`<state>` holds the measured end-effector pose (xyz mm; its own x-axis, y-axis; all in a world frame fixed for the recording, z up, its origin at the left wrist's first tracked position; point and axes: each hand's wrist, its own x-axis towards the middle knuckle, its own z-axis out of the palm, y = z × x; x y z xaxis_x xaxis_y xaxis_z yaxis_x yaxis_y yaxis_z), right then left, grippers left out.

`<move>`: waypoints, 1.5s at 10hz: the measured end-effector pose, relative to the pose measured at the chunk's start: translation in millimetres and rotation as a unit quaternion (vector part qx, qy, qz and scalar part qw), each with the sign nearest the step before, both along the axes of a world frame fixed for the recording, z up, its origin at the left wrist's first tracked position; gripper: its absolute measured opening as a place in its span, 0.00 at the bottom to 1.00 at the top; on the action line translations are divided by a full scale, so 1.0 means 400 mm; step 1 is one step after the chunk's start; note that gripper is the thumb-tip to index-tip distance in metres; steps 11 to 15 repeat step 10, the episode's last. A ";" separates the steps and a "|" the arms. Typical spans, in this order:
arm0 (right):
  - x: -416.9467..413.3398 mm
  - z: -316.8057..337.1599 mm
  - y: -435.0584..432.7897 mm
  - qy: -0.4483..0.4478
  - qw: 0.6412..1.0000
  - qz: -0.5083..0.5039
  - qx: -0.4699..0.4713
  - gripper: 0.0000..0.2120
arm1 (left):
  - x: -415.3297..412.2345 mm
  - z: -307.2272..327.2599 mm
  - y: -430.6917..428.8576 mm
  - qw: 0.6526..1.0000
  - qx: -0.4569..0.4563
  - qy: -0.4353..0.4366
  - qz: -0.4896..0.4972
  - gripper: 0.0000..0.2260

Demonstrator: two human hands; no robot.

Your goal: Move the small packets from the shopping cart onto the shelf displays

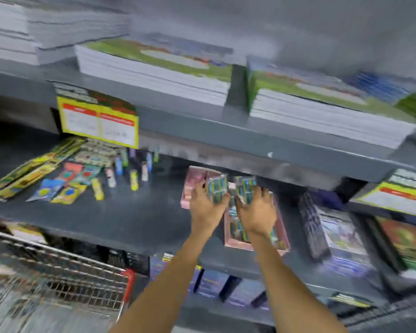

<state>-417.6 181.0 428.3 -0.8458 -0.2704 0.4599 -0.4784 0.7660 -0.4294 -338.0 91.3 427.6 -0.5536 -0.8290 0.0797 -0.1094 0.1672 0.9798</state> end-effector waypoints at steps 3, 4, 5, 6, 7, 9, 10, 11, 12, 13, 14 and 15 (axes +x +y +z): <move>0.001 -0.114 0.226 -0.125 0.982 -0.053 0.130 0.23 | -0.071 -0.119 0.176 0.929 -0.260 -0.230 -0.129 0.23; -0.001 -0.122 0.250 -0.101 0.985 -0.026 0.135 0.14 | -0.063 -0.154 0.187 0.891 -0.335 -0.280 -0.127 0.20; 0.004 -0.129 0.255 -0.083 0.989 -0.021 0.122 0.10 | -0.055 -0.166 0.177 0.882 -0.358 -0.279 -0.124 0.17; 0.019 -0.141 0.255 -0.059 0.991 -0.027 0.118 0.07 | -0.050 -0.180 0.164 0.892 -0.332 -0.281 -0.122 0.15; 0.020 -0.148 0.252 -0.058 0.992 -0.030 0.109 0.06 | -0.051 -0.188 0.169 0.901 -0.299 -0.292 -0.118 0.15; 0.016 -0.152 0.255 -0.040 0.992 -0.024 0.116 0.05 | -0.059 -0.196 0.173 0.901 -0.275 -0.314 -0.115 0.19; 0.012 -0.154 0.255 -0.038 0.992 -0.020 0.114 0.06 | -0.057 -0.198 0.172 0.903 -0.282 -0.302 -0.115 0.20; 0.012 -0.154 0.255 -0.038 0.992 -0.020 0.114 0.06 | -0.057 -0.198 0.172 0.903 -0.282 -0.302 -0.115 0.20; 0.012 -0.154 0.255 -0.038 0.992 -0.020 0.114 0.06 | -0.057 -0.198 0.172 0.903 -0.282 -0.302 -0.115 0.20; 0.012 -0.154 0.255 -0.038 0.992 -0.020 0.114 0.06 | -0.057 -0.198 0.172 0.903 -0.282 -0.302 -0.115 0.20; 0.012 -0.154 0.255 -0.038 0.992 -0.020 0.114 0.06 | -0.057 -0.198 0.172 0.903 -0.282 -0.302 -0.115 0.20; 0.012 -0.154 0.255 -0.038 0.992 -0.020 0.114 0.06 | -0.057 -0.198 0.172 0.903 -0.282 -0.302 -0.115 0.20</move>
